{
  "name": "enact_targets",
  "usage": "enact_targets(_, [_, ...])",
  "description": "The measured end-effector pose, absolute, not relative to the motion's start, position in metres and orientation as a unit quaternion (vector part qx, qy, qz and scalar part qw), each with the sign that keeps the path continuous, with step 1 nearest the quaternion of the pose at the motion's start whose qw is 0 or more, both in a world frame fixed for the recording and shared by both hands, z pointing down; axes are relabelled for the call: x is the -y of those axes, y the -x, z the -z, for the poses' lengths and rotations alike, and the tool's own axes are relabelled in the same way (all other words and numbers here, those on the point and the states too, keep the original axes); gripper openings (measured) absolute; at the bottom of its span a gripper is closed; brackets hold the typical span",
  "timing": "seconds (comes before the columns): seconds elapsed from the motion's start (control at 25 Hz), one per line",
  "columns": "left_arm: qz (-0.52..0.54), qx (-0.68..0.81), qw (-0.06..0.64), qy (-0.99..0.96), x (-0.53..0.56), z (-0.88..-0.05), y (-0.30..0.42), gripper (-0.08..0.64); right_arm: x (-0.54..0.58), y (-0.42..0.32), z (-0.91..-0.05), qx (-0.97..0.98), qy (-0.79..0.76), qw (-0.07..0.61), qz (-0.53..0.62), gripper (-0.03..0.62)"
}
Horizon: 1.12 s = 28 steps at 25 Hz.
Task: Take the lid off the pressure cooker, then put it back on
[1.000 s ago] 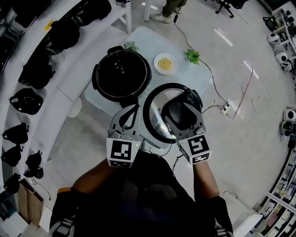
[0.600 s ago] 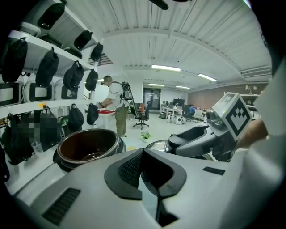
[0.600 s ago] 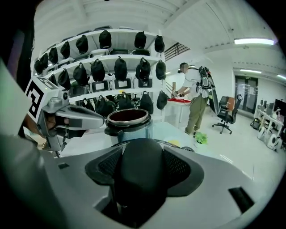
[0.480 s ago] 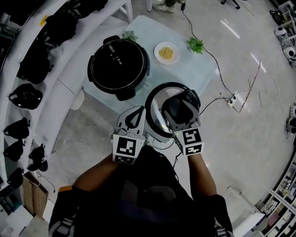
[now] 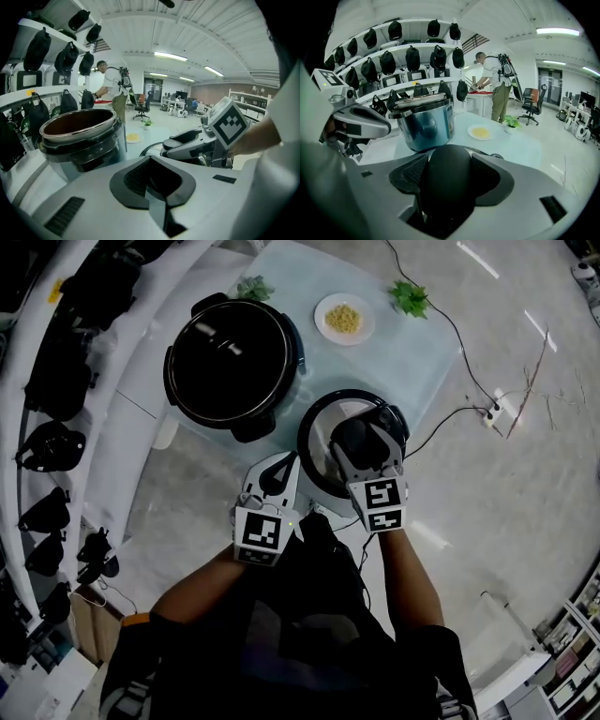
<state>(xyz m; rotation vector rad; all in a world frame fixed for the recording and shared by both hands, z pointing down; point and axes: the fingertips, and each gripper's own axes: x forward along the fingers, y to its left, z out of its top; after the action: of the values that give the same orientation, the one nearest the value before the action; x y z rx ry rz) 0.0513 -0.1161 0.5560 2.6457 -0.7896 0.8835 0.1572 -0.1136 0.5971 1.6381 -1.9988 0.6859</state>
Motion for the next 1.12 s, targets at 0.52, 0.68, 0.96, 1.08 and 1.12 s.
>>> enact_targets(0.52, [-0.313,0.238,0.14,-0.909,0.126,-0.584,-0.061,0.008,0.122,-0.157,-0.641,0.706,-0.607,0.248,-0.269,0.302])
enact_targets(0.68, [-0.314,0.239,0.141,-0.908,0.128,-0.588,-0.06,0.008,0.12,-0.156,-0.646,0.703,-0.609,0.253,-0.266,0.303])
enact_targets(0.96, [-0.309,0.244,0.144,-0.908,0.126,-0.589,-0.052,0.008,0.117,-0.15,-0.653,0.698,-0.61,0.277,-0.254,0.304])
enact_targets(1.08, [-0.303,0.247,0.148,-0.908,0.125,-0.586,-0.051,0.008,0.114,-0.148,-0.656,0.695,-0.611,0.286,-0.251,0.304])
enact_targets(1.12, [-0.304,0.247,0.15,-0.908,0.124,-0.586,-0.051,0.008,0.113,-0.148,-0.657,0.693,-0.611,0.289,-0.25,0.304])
